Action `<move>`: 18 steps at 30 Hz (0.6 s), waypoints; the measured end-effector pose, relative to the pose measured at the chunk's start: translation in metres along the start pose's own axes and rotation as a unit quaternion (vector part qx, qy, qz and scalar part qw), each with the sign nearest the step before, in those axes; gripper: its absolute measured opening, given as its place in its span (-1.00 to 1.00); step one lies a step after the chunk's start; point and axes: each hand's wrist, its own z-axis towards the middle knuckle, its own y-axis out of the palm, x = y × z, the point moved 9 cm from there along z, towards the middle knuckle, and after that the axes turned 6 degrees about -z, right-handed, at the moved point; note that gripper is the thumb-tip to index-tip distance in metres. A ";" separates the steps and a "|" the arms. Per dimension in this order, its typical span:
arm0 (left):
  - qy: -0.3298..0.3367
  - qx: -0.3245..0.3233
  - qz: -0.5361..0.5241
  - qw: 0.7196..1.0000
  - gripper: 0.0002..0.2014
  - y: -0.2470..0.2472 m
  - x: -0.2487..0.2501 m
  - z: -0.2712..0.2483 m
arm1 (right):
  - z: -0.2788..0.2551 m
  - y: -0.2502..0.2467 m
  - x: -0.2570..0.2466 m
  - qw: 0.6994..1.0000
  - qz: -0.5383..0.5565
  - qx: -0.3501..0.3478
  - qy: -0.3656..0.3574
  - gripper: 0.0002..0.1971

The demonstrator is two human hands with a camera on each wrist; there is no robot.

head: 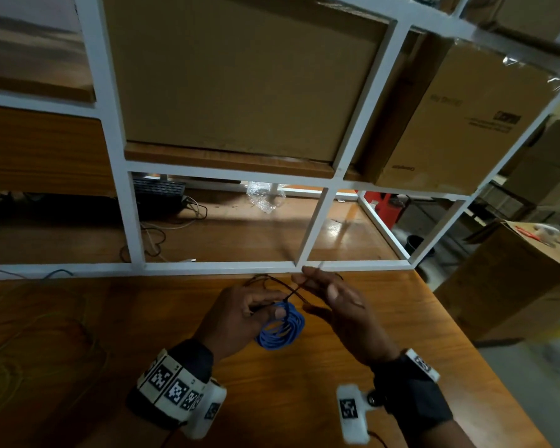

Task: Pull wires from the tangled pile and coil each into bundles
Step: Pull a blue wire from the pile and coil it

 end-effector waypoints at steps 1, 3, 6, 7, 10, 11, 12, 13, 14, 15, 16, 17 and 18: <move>0.002 0.002 0.002 1.000 -0.73 -0.001 0.000 0.000 | -0.005 -0.001 0.004 1.000 -0.015 -0.006 -0.008 -0.39; 0.003 0.002 0.011 1.000 -0.72 -0.002 -0.001 0.001 | -0.008 -0.004 0.013 0.997 -0.076 0.006 -0.011 -0.50; -0.003 -0.009 0.016 1.000 -0.73 0.004 -0.003 0.004 | -0.003 -0.005 0.008 0.986 -0.155 0.055 -0.039 -0.65; -0.006 -0.015 0.011 1.000 -0.73 0.007 -0.004 0.004 | 0.000 -0.006 0.003 0.983 -0.156 0.078 -0.056 -0.74; -0.017 -0.043 -0.014 0.999 -0.71 0.019 -0.008 0.003 | 0.006 -0.011 -0.003 0.971 -0.185 0.124 -0.081 -0.88; -0.019 -0.052 -0.014 0.998 -0.71 0.021 -0.008 0.002 | 0.009 -0.013 0.000 0.968 -0.200 0.133 -0.071 -0.85; -0.016 -0.058 -0.007 0.998 -0.71 0.023 -0.009 0.002 | 0.011 -0.015 0.004 0.967 -0.207 0.141 -0.055 -0.82; -0.014 -0.063 0.001 0.998 -0.71 0.024 -0.010 0.003 | 0.013 -0.018 0.009 0.969 -0.195 0.150 -0.037 -0.80; -0.016 -0.071 0.008 0.997 -0.71 0.026 -0.011 0.004 | 0.014 -0.021 0.015 0.973 -0.169 0.157 -0.020 -0.79; -0.020 -0.078 0.016 0.997 -0.72 0.028 -0.011 0.004 | 0.014 -0.022 0.021 0.976 -0.141 0.164 -0.008 -0.78; -0.020 -0.083 0.030 0.996 -0.73 0.030 -0.011 0.006 | 0.015 -0.024 0.026 0.978 -0.119 0.173 0.002 -0.78; -0.017 -0.088 0.044 0.995 -0.73 0.031 -0.011 0.008 | 0.015 -0.024 0.030 0.979 -0.099 0.179 0.015 -0.76; -0.016 -0.094 0.051 0.994 -0.73 0.033 -0.011 0.009 | 0.015 -0.024 0.036 0.980 -0.076 0.185 0.028 -0.76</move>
